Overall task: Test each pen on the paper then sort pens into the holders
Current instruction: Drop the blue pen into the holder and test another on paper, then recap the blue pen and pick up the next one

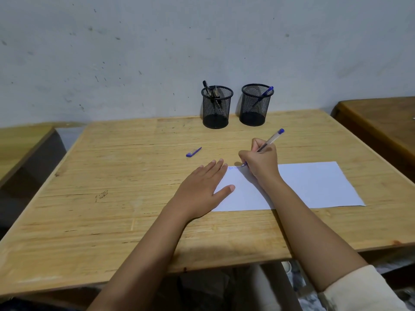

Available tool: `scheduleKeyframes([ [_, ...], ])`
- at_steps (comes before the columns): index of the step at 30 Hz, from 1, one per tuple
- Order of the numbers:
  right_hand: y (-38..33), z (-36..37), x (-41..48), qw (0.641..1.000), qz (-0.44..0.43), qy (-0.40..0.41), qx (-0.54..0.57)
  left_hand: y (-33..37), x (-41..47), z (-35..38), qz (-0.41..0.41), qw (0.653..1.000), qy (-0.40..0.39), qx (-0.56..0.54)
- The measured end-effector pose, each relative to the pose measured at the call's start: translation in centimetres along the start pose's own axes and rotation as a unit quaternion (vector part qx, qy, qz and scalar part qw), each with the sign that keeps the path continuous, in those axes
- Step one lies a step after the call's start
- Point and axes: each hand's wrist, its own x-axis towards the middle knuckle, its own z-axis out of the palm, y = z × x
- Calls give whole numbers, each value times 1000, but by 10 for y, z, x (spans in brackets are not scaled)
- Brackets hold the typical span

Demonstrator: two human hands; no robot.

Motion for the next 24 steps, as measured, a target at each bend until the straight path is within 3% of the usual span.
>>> scheduleKeyframes([
  [3, -5, -6, -2, 993, 25, 31, 114, 0, -1, -1, -2, 1000, 4, -7],
  [7, -10, -9, -2, 970, 60, 16, 233, -2, 1, -1, -4, 999, 13, -34],
  [10, -12, -9, 0, 957, 81, -15, 277, -4, 2, -8, -24, 987, 22, -154],
  [13, -18, -14, 3, 945, 92, -46, 312, -10, 5, -21, -56, 959, 96, -260],
  [17, -32, -26, 11, 944, 74, -100, 306, -32, 22, -32, -109, 956, 213, -172],
  [20, -37, -35, 15, 943, 67, -123, 302, -48, 35, -32, -145, 960, 218, -96],
  [24, -38, -38, 16, 942, 78, -129, 301, -50, 43, -33, -155, 959, 225, -73],
])
